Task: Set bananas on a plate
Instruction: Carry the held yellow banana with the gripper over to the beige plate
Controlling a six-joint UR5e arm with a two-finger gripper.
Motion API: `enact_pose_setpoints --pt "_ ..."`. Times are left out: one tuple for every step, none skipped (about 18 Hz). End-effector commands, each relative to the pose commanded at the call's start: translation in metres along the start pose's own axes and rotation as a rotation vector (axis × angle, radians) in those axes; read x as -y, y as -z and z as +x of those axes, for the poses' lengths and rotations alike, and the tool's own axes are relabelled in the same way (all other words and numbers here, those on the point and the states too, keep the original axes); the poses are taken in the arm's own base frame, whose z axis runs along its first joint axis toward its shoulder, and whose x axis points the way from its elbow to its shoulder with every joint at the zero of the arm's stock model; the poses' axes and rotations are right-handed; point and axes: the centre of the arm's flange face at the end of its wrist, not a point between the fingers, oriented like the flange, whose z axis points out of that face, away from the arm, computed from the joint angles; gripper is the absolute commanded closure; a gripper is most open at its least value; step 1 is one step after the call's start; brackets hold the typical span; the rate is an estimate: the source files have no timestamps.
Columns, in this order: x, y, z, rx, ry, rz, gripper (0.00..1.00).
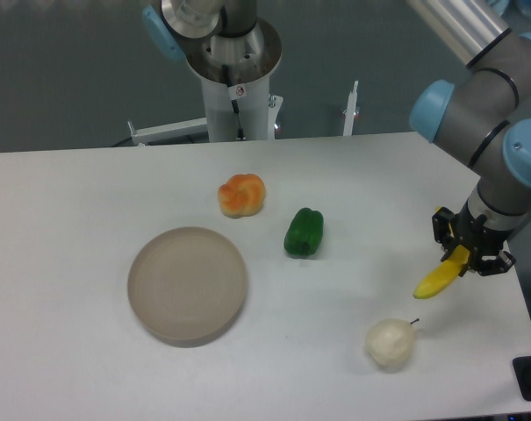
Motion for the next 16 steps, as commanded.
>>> enact_pose_setpoints --pt "0.001 0.001 0.000 0.001 0.000 0.000 1.00" --pt "0.007 0.004 0.002 0.006 -0.002 -0.001 1.00" --pt "0.017 0.006 0.003 0.009 -0.008 0.000 1.00" --pt "0.027 0.008 0.006 0.010 -0.013 0.002 1.00" --pt "0.040 0.011 0.012 0.008 -0.011 0.004 1.00" --pt "0.054 0.014 0.019 0.000 -0.009 0.003 1.00" --pt "0.078 0.017 0.028 -0.005 -0.014 0.004 1.00" --pt "0.102 0.025 0.042 -0.013 -0.018 0.003 1.00" --pt "0.120 0.031 0.054 -0.014 -0.016 0.005 1.00" --pt "0.136 0.035 0.065 -0.014 -0.003 0.006 1.00" --pt "0.149 0.041 0.076 -0.010 0.014 0.009 1.00" --pt "0.169 0.047 0.089 -0.005 0.022 0.013 1.00" --pt "0.181 0.044 0.098 -0.012 0.025 0.012 1.00" --pt "0.195 0.040 0.108 -0.021 0.022 0.010 1.00" --pt "0.216 0.032 0.125 -0.039 0.022 0.006 1.00" --pt "0.226 0.030 0.137 -0.045 0.027 0.004 1.00"
